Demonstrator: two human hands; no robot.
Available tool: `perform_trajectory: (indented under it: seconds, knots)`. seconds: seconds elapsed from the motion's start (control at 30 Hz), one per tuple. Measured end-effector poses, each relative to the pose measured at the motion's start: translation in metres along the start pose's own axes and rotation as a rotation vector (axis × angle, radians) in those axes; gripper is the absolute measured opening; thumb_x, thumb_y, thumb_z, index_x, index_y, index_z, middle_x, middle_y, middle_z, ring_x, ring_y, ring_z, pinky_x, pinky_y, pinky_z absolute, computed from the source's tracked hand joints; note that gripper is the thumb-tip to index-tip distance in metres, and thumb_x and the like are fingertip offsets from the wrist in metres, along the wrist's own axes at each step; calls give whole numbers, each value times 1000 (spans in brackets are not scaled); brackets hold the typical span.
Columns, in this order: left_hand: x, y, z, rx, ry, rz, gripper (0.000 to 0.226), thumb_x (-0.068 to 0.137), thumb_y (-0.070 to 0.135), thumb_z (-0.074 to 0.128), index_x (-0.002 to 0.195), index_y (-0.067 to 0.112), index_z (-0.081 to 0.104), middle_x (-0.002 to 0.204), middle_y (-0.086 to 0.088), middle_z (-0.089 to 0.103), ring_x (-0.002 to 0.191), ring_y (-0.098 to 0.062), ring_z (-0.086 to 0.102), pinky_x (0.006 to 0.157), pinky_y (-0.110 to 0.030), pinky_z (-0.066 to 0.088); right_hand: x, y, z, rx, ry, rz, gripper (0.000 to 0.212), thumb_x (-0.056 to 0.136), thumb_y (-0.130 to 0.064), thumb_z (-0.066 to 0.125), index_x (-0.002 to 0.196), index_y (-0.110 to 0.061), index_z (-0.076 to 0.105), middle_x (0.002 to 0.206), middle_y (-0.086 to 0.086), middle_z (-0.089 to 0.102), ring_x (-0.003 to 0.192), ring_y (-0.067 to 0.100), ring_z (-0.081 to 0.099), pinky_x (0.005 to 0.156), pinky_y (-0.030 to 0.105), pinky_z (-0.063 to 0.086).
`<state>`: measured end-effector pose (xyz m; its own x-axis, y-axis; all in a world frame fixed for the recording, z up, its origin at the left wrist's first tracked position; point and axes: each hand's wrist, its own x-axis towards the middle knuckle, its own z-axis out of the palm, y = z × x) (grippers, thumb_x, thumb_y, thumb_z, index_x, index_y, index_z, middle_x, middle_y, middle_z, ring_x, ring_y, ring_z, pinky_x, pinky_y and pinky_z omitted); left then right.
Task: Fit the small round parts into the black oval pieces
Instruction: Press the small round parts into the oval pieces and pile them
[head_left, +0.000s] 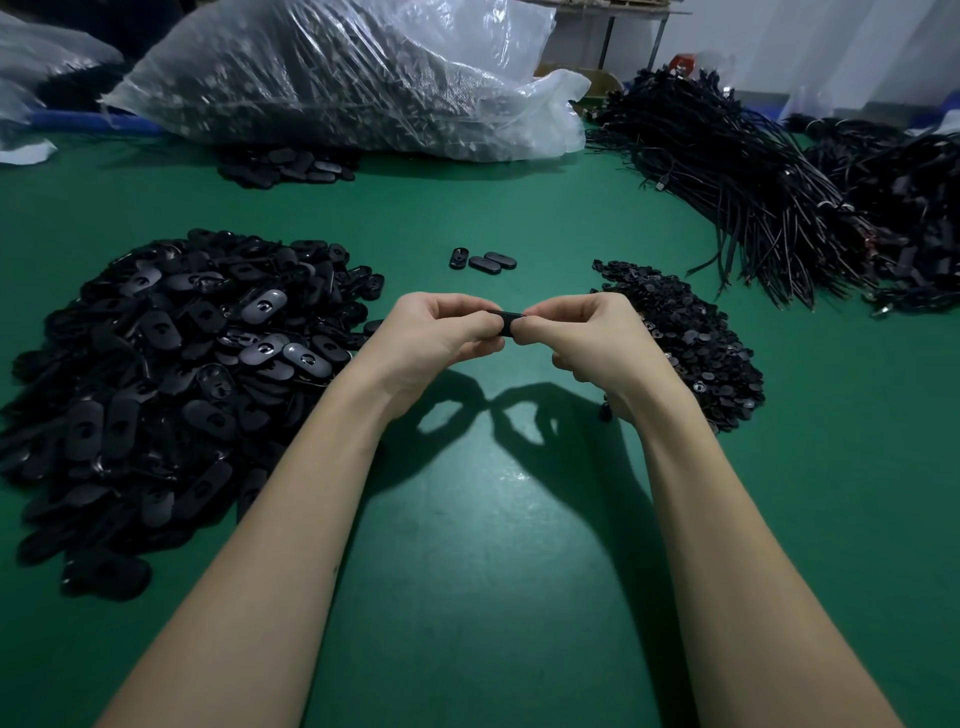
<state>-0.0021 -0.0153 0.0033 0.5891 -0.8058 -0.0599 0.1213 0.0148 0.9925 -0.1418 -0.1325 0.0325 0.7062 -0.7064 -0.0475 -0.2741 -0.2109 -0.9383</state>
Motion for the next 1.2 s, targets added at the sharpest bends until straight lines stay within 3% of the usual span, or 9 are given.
perform_trajectory:
  seconds: [0.3, 0.57, 0.9, 1.1, 1.2]
  knots:
    - [-1, 0, 0, 28, -18, 10, 5, 86, 6, 75, 88, 11, 76, 93, -8, 78, 91, -21, 76, 88, -26, 57, 5, 7, 0, -18, -3, -49, 8, 83, -24, 83, 79, -21, 77, 59, -19, 68, 49, -11, 56, 47, 4, 37]
    - [-5, 1, 6, 228, 10, 29, 8, 92, 7, 71, 93, 15, 73, 87, -1, 78, 85, -14, 76, 87, -25, 58, 8, 12, 2, -85, 21, -81, 9, 82, -26, 85, 79, -22, 77, 72, -11, 75, 59, -9, 61, 57, 7, 42]
    - [-3, -1, 13, 291, 96, 37, 15, 94, 6, 67, 86, 18, 70, 77, 1, 74, 69, -3, 72, 71, -16, 54, 10, 16, 12, -155, 112, -105, 13, 81, -29, 84, 73, -24, 75, 66, -12, 72, 57, -10, 61, 56, 5, 41]
    - [-4, -4, 3, 151, 14, 0, 7, 92, 5, 70, 98, 8, 73, 92, -6, 77, 85, -15, 75, 82, -21, 58, 9, 20, 6, -38, 0, -69, 9, 83, -27, 85, 86, -21, 79, 73, -12, 75, 58, -10, 61, 58, 7, 43]
    - [-4, -5, -1, 131, -3, -4, 11, 91, 4, 71, 102, 6, 73, 94, -7, 78, 89, -18, 76, 83, -22, 58, 10, 21, 8, -60, 21, -73, 12, 82, -28, 85, 87, -19, 80, 72, -11, 75, 54, -9, 59, 56, 6, 41]
